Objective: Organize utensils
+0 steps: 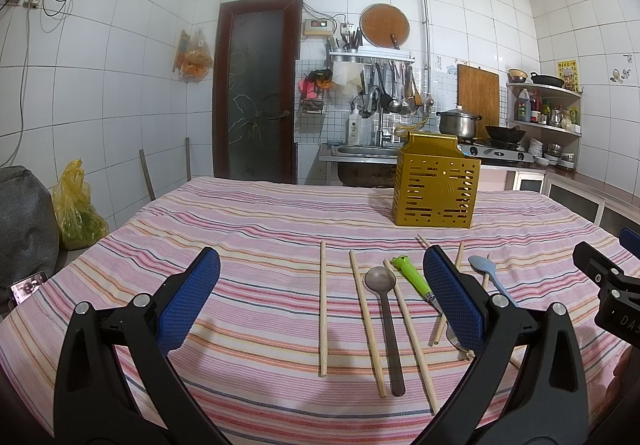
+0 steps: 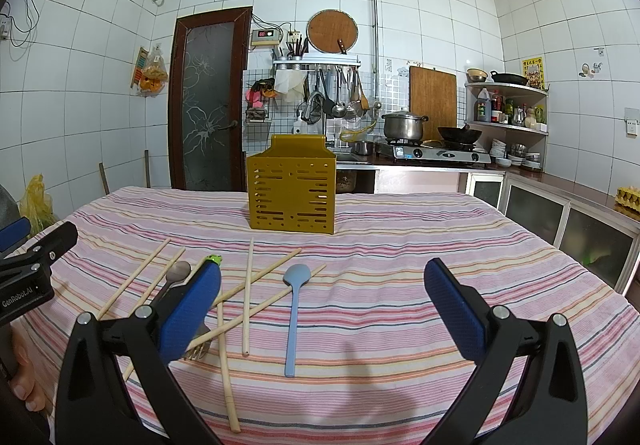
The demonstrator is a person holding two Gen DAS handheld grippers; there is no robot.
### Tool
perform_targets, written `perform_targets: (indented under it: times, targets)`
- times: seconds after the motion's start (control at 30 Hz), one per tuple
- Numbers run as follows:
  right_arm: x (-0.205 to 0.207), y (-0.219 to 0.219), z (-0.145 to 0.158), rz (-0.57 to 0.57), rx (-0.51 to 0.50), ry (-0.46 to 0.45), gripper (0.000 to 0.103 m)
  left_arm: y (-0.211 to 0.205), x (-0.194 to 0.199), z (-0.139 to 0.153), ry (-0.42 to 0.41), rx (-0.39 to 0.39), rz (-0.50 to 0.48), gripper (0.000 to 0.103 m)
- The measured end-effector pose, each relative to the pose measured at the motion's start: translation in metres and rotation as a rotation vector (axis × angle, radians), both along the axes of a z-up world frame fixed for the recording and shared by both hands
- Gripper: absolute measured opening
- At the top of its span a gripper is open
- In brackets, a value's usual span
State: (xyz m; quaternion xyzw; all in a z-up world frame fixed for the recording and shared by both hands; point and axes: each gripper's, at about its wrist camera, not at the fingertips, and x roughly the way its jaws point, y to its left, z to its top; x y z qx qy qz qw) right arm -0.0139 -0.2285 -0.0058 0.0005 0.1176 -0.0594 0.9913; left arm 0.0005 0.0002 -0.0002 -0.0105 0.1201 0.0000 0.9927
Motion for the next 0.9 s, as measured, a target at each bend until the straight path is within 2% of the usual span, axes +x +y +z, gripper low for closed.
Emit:
perform_targets:
  times: [0.63, 0.8, 0.9]
  targets:
    - [-0.002, -0.005, 0.006, -0.007, -0.01, 0.004, 0.099, -0.006, -0.001, -0.004, -0.004, 0.011, 0.002, 0.098]
    - [0.005, -0.005, 0.003, -0.002, 0.002, 0.042, 0.099, -0.007, 0.002, -0.004, 0.021, 0.018, -0.005, 0.098]
    - [0.009, -0.006, 0.001, 0.0, 0.014, 0.059, 0.099, -0.005, 0.009, -0.006, 0.064, 0.007, -0.02, 0.098]
